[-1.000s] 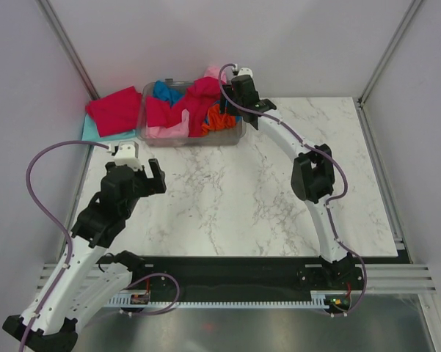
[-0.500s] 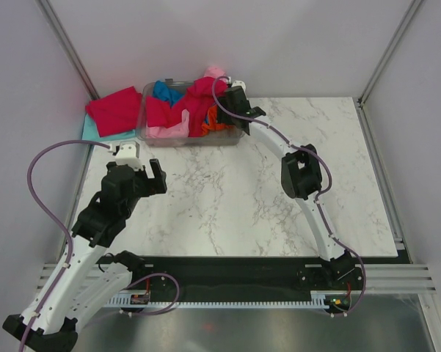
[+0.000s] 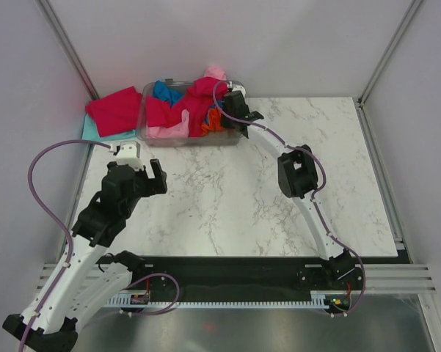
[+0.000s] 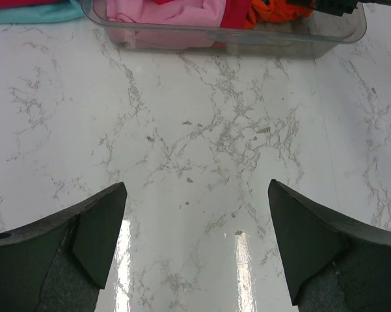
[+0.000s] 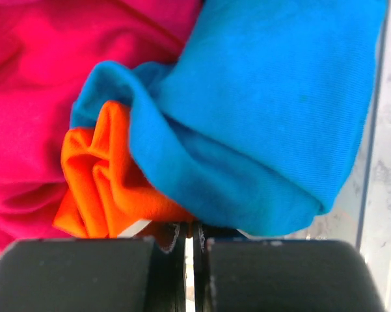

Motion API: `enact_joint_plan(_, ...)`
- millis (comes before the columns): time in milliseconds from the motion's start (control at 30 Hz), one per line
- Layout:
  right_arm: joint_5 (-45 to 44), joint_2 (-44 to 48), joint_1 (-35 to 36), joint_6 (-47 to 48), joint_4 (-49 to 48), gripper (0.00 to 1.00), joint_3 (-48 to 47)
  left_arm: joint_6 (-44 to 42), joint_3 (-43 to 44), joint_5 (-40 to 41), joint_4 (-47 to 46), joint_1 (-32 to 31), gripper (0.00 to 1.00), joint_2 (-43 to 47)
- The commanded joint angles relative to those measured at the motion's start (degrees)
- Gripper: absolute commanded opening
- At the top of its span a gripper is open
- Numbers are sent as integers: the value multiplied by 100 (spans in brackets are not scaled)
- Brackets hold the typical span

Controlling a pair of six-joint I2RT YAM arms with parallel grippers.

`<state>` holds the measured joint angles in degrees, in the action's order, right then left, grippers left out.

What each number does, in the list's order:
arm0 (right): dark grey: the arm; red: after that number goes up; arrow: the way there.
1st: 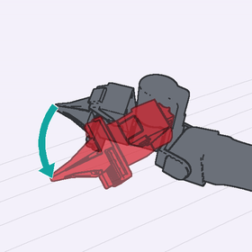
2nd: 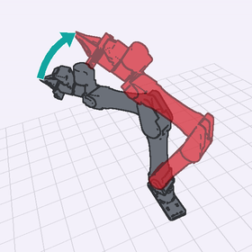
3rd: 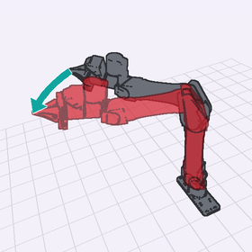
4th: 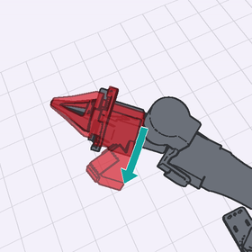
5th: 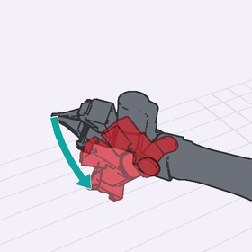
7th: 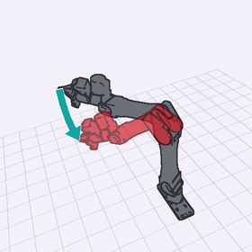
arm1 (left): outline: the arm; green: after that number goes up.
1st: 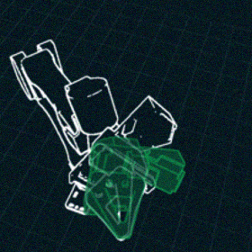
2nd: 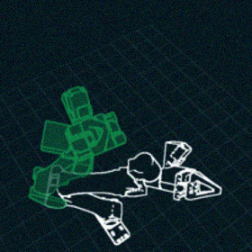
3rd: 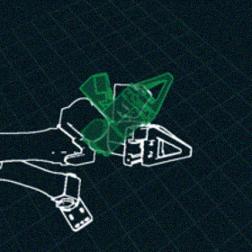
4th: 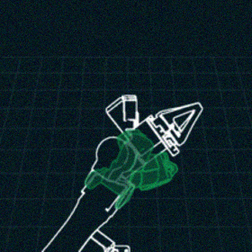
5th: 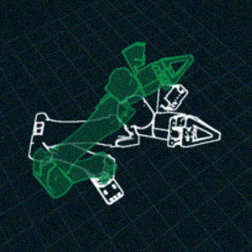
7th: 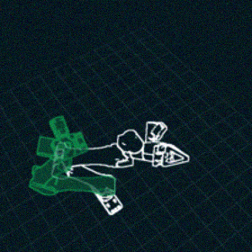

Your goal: Fold and stack the t-shirts

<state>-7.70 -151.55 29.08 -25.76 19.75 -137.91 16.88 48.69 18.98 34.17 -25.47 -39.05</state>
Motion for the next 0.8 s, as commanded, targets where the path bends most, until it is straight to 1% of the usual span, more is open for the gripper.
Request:
enact_joint_plan(0, 505, 774, 54, -61, -506, 0, 220, 43, 53, -9, -139, 25, 96, -24)
enact_joint_plan(100, 953, 1416, 150, 123, -761, 0, 89, 43, 53, 35, -139, 16, 96, -15)
enact_joint_plan(133, 1025, 1574, 177, 176, -753, 0, -68, 43, 45, 53, -139, 16, 96, -33)
enact_joint_plan(167, 1104, 1950, 247, 342, -736, 0, -418, 43, 36, 62, -148, 16, 96, -33)
enact_joint_plan(233, 1052, 2417, 317, 527, -779, 0, -640, 43, 44, 70, -139, 25, 96, -50)
enact_joint_plan(267, 956, 2967, 413, 685, -901, 0, -667, 43, 44, 70, -139, 16, 96, -68)
enact_joint_plan(333, 623, 3550, 467, 1046, -1051, 0, -484, 43, 36, 70, -130, 25, 96, -77)
enact_joint_plan(367, 534, 4118, 476, 1116, -1148, 0, -178, 43, 36, 62, -139, 16, 96, -94)
enact_joint_plan(433, 95, 4632, 467, 1362, -1149, 0, 244, 34, 36, 79, -139, 25, 96, -112)
enact_joint_plan(467, -11, 5078, 476, 1459, -1079, 0, 760, 34, 36, 88, -130, 16, 96, -121)
enact_joint_plan(500, -386, 5282, 467, 1538, -1000, 0, 1044, 34, 36, 114, -130, 25, 96, -129)
enact_joint_plan(533, -598, 5711, 476, 1582, -912, 0, 1368, 34, 44, 132, -122, 25, 96, -112)
enact_joint_plan(567, -896, 5959, 476, 1565, -807, 0, 2137, 34, 36, 149, -130, 25, 96, -112)
enact_joint_plan(600, -1195, 6248, 467, 1504, -797, 0, 2606, 43, 36, 184, -122, 16, 96, -112)
enact_joint_plan(633, -1920, 6869, 467, 1173, -806, 0, 3116, 43, 36, 202, -113, 25, 96, -112)
enact_joint_plan(667, -2128, 7171, 432, 978, -797, 1, 4130, 43, 36, 202, -113, 16, 96, -112)
enact_joint_plan(700, -2182, 7470, 414, 837, -762, 10, 4619, 43, 27, 220, -104, 16, 96, -121)
enact_joint_plan(733, -2200, 7743, 397, 653, -692, 53, 5067, 43, 36, 229, -95, 16, 96, -138)
enact_joint_plan(767, -2322, 8233, 405, 251, -396, 78, 5846, 52, 36, 229, -95, 16, 95, -147)
